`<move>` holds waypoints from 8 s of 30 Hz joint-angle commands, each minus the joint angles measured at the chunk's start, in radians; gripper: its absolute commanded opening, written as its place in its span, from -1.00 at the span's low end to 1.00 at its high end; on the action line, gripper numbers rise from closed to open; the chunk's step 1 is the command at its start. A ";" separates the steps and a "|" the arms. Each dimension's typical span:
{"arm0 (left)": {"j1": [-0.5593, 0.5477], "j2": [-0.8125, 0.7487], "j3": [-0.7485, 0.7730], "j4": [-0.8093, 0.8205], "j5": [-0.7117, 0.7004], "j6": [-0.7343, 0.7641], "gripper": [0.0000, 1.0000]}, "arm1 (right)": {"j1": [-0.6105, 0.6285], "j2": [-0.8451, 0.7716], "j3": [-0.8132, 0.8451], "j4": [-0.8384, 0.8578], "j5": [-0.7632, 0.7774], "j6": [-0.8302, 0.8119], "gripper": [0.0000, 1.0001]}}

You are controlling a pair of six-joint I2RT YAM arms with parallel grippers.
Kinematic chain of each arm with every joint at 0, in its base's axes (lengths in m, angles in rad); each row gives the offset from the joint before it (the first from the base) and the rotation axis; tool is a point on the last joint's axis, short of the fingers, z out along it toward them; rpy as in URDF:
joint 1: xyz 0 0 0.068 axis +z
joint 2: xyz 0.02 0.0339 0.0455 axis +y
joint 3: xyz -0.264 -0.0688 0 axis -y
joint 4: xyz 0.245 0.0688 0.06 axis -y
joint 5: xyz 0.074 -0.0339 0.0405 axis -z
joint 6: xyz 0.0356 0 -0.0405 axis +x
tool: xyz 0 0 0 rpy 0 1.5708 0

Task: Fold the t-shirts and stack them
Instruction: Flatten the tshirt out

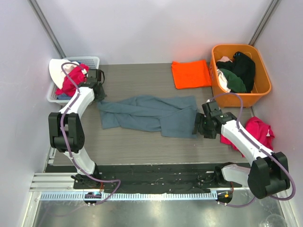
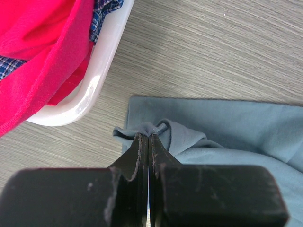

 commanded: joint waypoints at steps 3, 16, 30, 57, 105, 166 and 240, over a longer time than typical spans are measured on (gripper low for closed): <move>0.005 -0.017 -0.004 0.037 0.009 0.015 -1.00 | 0.011 0.001 -0.068 0.126 0.003 0.039 0.27; 0.005 -0.019 -0.001 0.031 -0.005 0.022 -1.00 | 0.009 0.160 -0.089 0.294 0.020 0.003 0.25; 0.005 -0.019 0.000 0.022 -0.025 0.034 -1.00 | 0.011 0.183 -0.101 0.328 0.010 0.001 -0.73; 0.005 -0.099 -0.113 -0.013 0.023 0.013 0.31 | -0.072 0.080 0.073 0.140 0.212 -0.043 -0.98; 0.005 0.084 -0.209 0.217 0.165 -0.015 -0.02 | -0.126 0.146 0.078 0.159 0.155 -0.091 -0.98; 0.006 0.095 -0.199 0.171 0.127 0.019 -0.61 | -0.129 0.131 0.055 0.162 0.141 -0.096 -0.98; 0.002 -0.768 -0.162 -0.194 0.290 -0.120 -1.00 | -0.128 -0.242 0.020 -0.113 -0.185 -0.016 -0.98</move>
